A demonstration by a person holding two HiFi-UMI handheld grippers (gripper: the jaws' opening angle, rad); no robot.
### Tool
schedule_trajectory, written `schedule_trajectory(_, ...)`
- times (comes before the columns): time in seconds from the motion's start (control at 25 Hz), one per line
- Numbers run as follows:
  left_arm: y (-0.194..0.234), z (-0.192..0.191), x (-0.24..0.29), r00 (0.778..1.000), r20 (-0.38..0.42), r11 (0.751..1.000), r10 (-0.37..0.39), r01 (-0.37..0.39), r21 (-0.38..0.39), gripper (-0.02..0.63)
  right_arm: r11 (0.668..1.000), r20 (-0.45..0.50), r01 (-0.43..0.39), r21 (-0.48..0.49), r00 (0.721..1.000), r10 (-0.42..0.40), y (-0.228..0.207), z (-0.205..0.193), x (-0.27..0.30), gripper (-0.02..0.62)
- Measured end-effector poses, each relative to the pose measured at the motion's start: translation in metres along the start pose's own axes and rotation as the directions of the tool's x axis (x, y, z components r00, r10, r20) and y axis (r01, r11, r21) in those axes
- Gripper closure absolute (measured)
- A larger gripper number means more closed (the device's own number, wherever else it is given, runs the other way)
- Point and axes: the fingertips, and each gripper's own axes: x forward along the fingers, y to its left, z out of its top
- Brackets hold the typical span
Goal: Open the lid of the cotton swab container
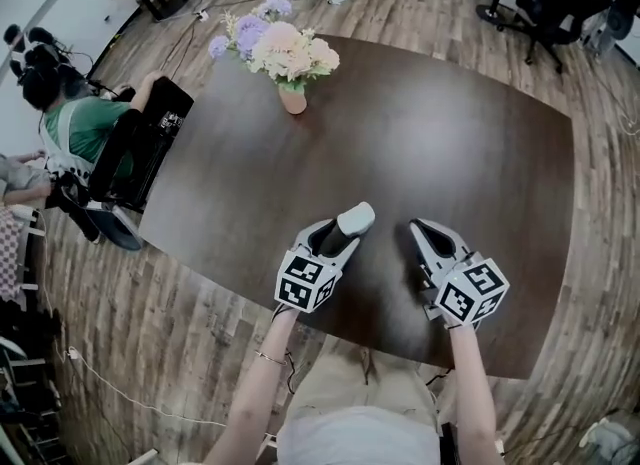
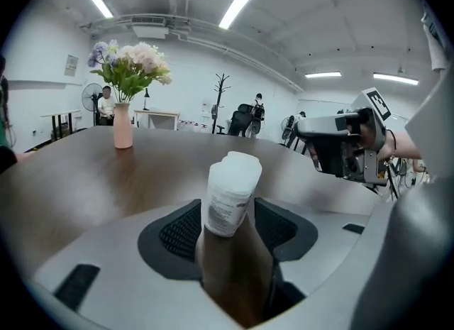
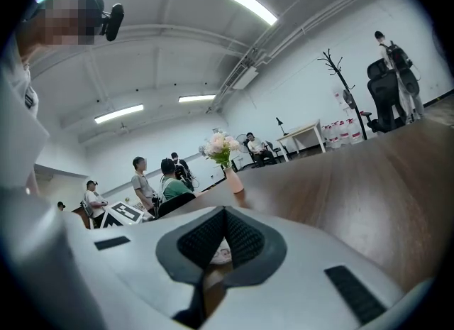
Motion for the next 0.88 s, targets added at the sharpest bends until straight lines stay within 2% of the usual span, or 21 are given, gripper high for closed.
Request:
schedule_trajectory(0.36, -0.010, 0.005, 0.025, 0.996, -0.078, 0.984, -0.046, 0.059, 0.169, 0.353, 0.999, -0.011, 0.032, 0.016, 0.999, -0.032, -0.010, -0.003, -0.010, 0.574)
schedule_trajectory(0.68, -0.010, 0.005, 0.032, 0.992, -0.104, 0.980, -0.067, 0.085, 0.179, 0.351, 0.999, -0.009, 0.046, 0.021, 0.999, -0.046, -0.016, 0.000, -0.013, 0.574)
schedule_trajectory(0.88, -0.016, 0.006, 0.027, 0.987, -0.128, 0.977, -0.100, 0.122, 0.176, 0.357, 1.000, -0.020, 0.023, -0.006, 1.000, -0.023, -0.011, 0.004, -0.010, 0.574)
